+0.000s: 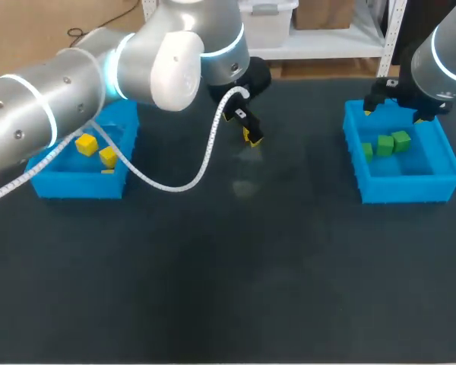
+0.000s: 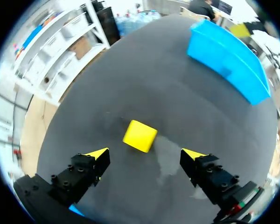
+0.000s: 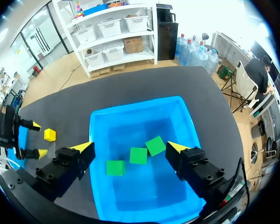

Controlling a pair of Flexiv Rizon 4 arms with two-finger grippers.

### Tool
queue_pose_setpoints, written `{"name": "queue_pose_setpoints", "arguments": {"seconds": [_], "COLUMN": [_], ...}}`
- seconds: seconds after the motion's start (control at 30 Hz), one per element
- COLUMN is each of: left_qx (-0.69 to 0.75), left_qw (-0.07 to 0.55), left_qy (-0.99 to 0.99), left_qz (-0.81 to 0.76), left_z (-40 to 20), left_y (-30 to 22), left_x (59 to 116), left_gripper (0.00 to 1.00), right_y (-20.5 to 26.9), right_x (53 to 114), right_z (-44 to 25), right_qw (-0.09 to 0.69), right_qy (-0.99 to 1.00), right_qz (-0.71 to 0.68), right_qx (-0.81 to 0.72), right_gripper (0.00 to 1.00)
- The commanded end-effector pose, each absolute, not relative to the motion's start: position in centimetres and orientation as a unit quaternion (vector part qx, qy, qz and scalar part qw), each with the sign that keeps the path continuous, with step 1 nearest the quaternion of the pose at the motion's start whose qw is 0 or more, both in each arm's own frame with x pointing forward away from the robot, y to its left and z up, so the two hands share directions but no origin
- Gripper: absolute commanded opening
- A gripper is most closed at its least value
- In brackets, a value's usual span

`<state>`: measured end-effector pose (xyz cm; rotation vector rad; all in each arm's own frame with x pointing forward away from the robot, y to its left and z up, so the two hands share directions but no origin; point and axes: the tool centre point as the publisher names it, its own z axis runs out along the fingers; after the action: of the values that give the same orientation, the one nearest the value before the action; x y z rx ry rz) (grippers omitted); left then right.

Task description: Put the green cubes in the right bin and the yellow cubes in the left bin.

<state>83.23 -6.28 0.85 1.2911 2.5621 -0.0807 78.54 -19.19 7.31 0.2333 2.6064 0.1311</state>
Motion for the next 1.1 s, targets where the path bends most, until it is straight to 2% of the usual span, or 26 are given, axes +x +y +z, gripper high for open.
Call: {"name": "queue_pose_setpoints", "arguments": {"seconds": [0.03, 0.93, 1.1], "left_qx": [0.430, 0.434, 0.420], "left_qw": [0.149, 0.210, 0.236], "left_qy": [0.890, 0.876, 0.876], "left_qz": [-0.023, -0.002, 0.007], "left_z": [0.8, -1.3, -1.7], "left_y": [-7.0, -8.0, -7.8], "left_x": [83.5, 85.2, 85.3], "left_gripper": [1.00, 1.00, 1.00], "right_y": [-19.2, -19.2, -19.2], "right_x": [78.3, 78.3, 78.3], "right_z": [7.3, 7.3, 7.3], "right_qw": [0.262, 0.262, 0.262], "right_qy": [0.960, 0.960, 0.960], "right_qz": [0.048, 0.048, 0.048], "right_qx": [0.087, 0.087, 0.087], "right_gripper": [1.00, 1.00, 1.00]}}
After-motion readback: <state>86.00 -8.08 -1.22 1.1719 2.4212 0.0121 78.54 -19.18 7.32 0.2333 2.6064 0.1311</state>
